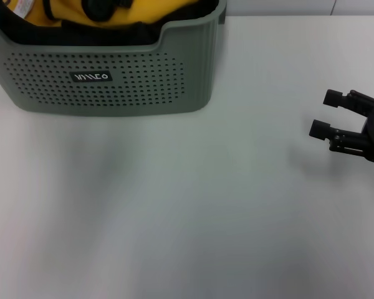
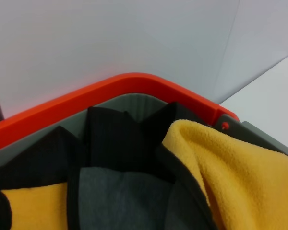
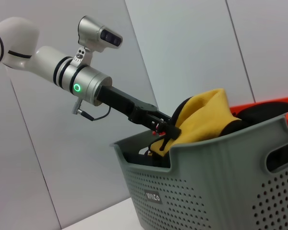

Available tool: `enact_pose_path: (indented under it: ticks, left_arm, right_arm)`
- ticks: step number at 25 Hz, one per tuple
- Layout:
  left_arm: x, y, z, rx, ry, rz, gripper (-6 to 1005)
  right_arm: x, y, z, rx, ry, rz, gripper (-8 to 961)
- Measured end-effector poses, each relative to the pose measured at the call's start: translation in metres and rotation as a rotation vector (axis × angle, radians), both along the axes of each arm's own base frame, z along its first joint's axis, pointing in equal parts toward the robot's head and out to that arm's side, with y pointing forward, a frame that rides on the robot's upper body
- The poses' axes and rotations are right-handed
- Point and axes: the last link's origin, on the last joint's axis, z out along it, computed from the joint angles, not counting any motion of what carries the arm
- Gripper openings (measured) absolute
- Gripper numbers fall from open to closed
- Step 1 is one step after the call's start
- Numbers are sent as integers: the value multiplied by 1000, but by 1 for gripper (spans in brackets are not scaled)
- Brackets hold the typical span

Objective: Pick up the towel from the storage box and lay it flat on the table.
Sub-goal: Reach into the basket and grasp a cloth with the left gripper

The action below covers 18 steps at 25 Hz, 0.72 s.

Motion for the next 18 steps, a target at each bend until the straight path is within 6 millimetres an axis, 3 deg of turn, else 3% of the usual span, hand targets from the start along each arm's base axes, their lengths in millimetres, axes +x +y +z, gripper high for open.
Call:
enact_pose_path:
  ticks: [8, 10, 16, 18]
  left_arm:
    - [1, 0, 2, 2, 0, -1, 563]
    - [1, 0, 3, 5, -1, 2, 375]
    - [3, 1, 4, 6, 0, 3, 372]
    - [3, 1, 4, 6, 1, 1, 304]
  right_arm:
    - [1, -1, 0, 8, -2, 1, 885]
    - [1, -1, 0, 10, -2, 1, 885]
    - [1, -1, 1, 15, -2, 3, 885]
    - [2, -1, 1, 18, -2, 4, 885]
